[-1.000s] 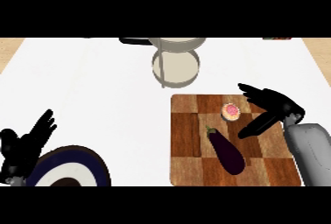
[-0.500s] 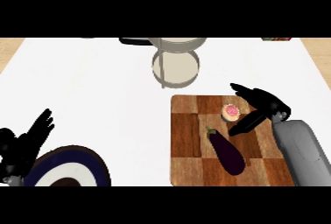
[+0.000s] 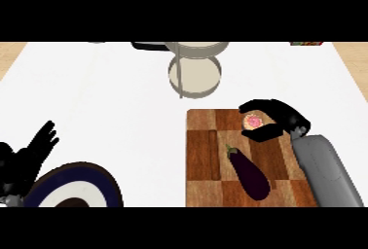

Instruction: Pick the cupcake from the cutting board and place it in the tiered basket

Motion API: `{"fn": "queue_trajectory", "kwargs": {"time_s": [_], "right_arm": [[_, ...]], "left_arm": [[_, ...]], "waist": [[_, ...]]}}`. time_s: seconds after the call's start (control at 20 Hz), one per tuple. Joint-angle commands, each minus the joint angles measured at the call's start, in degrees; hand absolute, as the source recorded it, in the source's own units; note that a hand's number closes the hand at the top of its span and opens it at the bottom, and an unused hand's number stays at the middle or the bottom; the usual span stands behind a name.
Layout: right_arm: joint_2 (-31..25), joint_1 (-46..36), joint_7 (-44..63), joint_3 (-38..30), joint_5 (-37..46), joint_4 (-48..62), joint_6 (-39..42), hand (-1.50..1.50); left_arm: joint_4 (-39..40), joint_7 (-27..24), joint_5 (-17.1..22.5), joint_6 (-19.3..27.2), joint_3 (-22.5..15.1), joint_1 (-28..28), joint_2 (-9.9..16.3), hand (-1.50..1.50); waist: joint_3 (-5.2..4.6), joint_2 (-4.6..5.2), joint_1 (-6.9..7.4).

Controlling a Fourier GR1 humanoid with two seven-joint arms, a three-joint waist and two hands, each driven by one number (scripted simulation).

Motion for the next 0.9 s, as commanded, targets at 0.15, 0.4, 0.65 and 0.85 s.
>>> {"fn": "queue_trajectory", "kwargs": {"time_s": [0.15, 0.4, 0.65, 0.85], "right_arm": [[4.4, 2.8, -3.9, 0.5, 2.4, -1.9, -6.1, 1.50], [1.5, 0.2, 0.1, -3.6, 1.1, -4.4, -6.6, 1.50], [-3.7, 5.4, 5.5, -7.0, -0.3, -14.2, -6.2, 1.50], [10.7, -7.0, 16.7, 12.9, 22.3, -14.9, -22.1, 1.50]], "left_arm": [[0.9, -1.2, -0.6, -1.2, 1.3, 1.9, -0.6, 0.00], [4.0, -1.5, -0.6, -2.9, 2.9, -0.7, 0.6, 0.00], [-4.2, 3.4, -1.4, -0.2, 0.7, 2.5, -2.4, 0.00], [-1.1, 2.0, -2.5, -1.6, -1.3, -1.0, -2.0, 0.00]], "waist": [[0.32, 0.52, 0.07], [0.31, 0.52, -0.06], [0.31, 0.27, -0.39], [-0.60, -0.29, 4.08]]}}
